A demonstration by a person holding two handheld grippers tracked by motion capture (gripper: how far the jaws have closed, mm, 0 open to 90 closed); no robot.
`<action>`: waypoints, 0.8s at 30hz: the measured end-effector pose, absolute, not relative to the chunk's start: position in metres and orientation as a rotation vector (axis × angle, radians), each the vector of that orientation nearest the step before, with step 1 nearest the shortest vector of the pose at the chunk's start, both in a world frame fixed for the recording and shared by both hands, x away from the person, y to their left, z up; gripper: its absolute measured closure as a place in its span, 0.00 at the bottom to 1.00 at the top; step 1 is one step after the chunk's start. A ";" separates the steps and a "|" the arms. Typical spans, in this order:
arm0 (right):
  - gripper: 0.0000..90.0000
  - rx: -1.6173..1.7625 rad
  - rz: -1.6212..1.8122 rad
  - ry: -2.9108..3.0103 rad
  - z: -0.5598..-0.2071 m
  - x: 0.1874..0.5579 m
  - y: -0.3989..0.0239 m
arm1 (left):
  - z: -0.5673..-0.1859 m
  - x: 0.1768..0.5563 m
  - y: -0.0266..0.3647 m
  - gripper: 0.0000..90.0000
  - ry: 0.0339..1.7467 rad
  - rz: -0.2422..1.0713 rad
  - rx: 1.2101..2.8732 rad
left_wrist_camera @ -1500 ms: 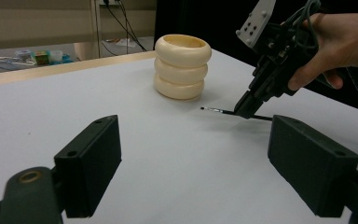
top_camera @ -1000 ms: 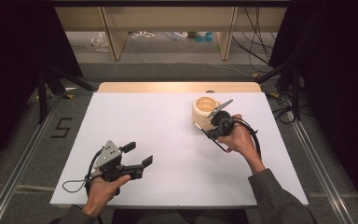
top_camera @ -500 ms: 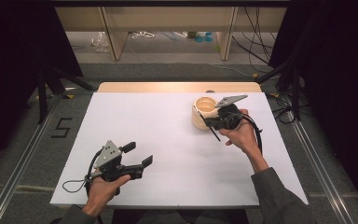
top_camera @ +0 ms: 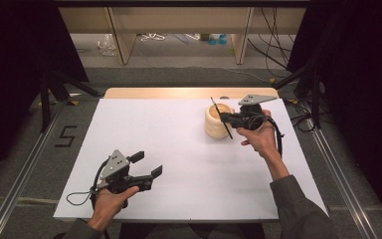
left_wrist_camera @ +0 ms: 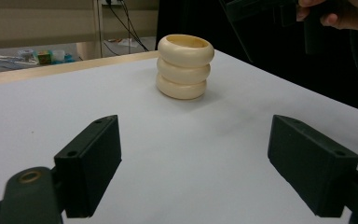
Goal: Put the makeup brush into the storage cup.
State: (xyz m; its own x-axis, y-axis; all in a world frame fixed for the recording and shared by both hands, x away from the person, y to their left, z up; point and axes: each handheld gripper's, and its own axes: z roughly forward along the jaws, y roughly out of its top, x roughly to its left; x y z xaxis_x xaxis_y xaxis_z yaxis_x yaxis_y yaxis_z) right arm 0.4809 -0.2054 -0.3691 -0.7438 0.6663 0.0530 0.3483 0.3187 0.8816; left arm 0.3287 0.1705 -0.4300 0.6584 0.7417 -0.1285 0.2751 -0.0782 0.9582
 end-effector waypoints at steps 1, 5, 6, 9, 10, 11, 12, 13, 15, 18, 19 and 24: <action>0.95 0.904 1.414 2.260 -0.367 0.482 -0.206 | -0.430 0.329 0.171 0.19 0.844 0.476 1.653; 0.95 0.916 1.439 2.223 -0.366 0.486 -0.209 | -0.430 0.329 0.171 0.19 0.844 0.476 1.653; 0.95 0.919 1.433 2.219 -0.365 0.487 -0.211 | -0.430 0.329 0.171 0.19 0.844 0.476 1.653; 0.95 0.938 1.455 2.207 -0.366 0.492 -0.211 | -0.430 0.329 0.171 0.19 0.845 0.476 1.653; 0.95 0.938 1.455 2.207 -0.366 0.492 -0.211 | -0.430 0.329 0.171 0.19 0.845 0.476 1.653; 0.95 0.935 1.460 2.207 -0.366 0.496 -0.209 | -0.430 0.329 0.171 0.19 0.846 0.475 1.652; 0.95 0.932 1.461 2.207 -0.365 0.497 -0.208 | -0.430 0.329 0.171 0.19 0.846 0.475 1.652; 0.95 0.932 1.461 2.207 -0.365 0.497 -0.208 | -0.430 0.329 0.171 0.19 0.846 0.475 1.652; 0.95 0.934 1.458 2.216 -0.364 0.499 -0.207 | -0.430 0.329 0.171 0.19 0.844 0.476 1.652; 0.95 0.930 1.472 2.204 -0.363 0.503 -0.205 | -0.430 0.329 0.171 0.19 0.845 0.474 1.651; 0.95 0.937 1.466 2.203 -0.362 0.504 -0.205 | -0.430 0.328 0.171 0.19 0.845 0.475 1.651; 0.95 0.951 1.492 2.188 -0.360 0.513 -0.205 | -0.430 0.329 0.171 0.19 0.845 0.475 1.651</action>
